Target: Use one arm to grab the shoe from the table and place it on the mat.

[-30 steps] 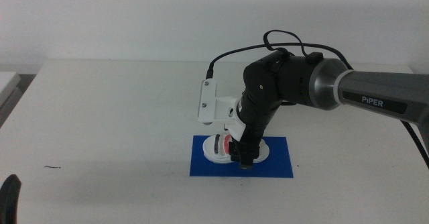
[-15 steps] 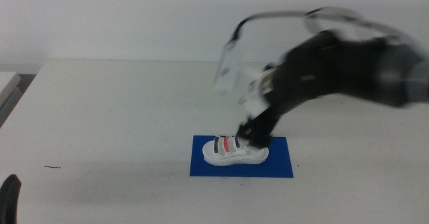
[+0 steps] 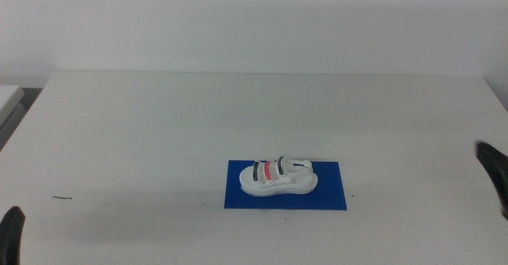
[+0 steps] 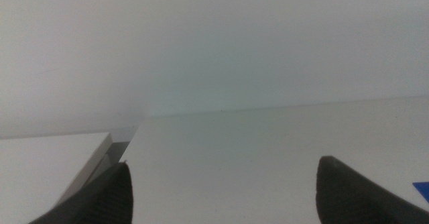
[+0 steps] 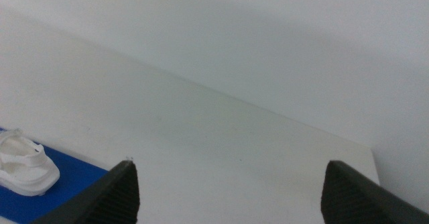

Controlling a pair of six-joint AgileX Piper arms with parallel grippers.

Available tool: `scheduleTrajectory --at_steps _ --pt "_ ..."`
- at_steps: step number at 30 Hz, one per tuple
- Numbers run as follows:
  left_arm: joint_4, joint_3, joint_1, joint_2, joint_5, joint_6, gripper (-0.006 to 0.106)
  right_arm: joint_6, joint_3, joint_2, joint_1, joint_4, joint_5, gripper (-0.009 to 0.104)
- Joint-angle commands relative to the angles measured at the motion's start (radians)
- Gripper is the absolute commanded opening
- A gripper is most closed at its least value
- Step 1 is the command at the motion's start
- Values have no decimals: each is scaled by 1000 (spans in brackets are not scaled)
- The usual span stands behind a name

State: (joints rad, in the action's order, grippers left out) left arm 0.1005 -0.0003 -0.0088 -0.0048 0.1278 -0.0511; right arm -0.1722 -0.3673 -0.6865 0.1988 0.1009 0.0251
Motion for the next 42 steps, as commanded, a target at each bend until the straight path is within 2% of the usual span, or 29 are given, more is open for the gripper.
scheduleTrajectory --at_steps 1,4,19,20,33,42 --pt "-4 0 0 5 -12 -3 94 -3 96 125 -32 -42 -47 81" --pt "-4 0 0 5 -12 -3 94 9 176 248 -39 -66 -47 80" --pt "-4 0 0 5 -12 -3 94 22 367 672 -39 -64 -18 80" --pt "-4 0 0 5 -12 -3 94 22 367 687 -39 -62 22 80" --pt "-4 0 0 5 -12 -3 94 22 367 687 -39 -64 120 80" --pt "-4 0 0 5 -12 -3 94 22 367 687 -39 -83 118 80"
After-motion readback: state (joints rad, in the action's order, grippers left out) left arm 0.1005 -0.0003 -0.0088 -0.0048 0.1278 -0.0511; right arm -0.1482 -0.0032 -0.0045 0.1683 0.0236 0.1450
